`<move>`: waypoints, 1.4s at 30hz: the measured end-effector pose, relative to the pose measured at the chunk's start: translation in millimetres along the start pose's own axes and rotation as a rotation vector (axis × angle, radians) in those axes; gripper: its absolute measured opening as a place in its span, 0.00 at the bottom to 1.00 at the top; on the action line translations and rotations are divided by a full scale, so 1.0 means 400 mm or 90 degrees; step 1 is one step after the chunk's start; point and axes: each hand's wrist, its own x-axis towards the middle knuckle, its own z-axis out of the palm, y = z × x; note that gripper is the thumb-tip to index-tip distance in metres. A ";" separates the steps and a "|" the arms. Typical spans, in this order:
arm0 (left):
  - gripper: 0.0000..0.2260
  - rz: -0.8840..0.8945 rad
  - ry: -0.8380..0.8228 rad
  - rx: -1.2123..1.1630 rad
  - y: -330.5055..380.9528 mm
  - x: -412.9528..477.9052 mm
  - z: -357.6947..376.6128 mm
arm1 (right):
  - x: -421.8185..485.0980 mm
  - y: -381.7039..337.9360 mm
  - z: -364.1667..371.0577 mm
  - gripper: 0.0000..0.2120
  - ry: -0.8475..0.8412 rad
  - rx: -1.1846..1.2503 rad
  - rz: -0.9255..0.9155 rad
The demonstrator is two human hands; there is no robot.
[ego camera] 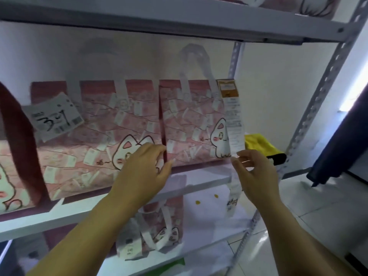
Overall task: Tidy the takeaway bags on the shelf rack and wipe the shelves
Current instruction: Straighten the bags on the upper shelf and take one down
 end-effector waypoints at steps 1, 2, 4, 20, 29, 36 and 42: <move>0.15 -0.005 0.005 0.007 0.012 0.010 0.018 | 0.015 0.019 -0.013 0.09 -0.005 -0.005 0.004; 0.16 -0.013 0.011 0.011 0.023 0.021 0.036 | 0.033 0.039 -0.024 0.10 -0.013 -0.013 0.005; 0.19 -0.035 0.026 0.013 0.045 0.041 0.071 | 0.073 0.074 -0.044 0.10 -0.039 -0.041 0.003; 0.22 -0.224 0.083 0.127 0.112 0.086 0.206 | 0.284 0.204 0.000 0.19 -0.354 -0.073 -0.041; 0.21 -0.233 0.097 0.095 0.129 0.077 0.210 | 0.302 0.225 -0.002 0.16 -0.332 -0.025 -0.015; 0.27 -0.275 0.110 0.100 0.147 0.093 0.183 | 0.286 0.221 -0.047 0.14 -0.268 0.024 -0.027; 0.20 -0.276 0.156 0.025 0.178 0.082 0.160 | 0.237 0.210 -0.129 0.11 -0.205 0.026 -0.041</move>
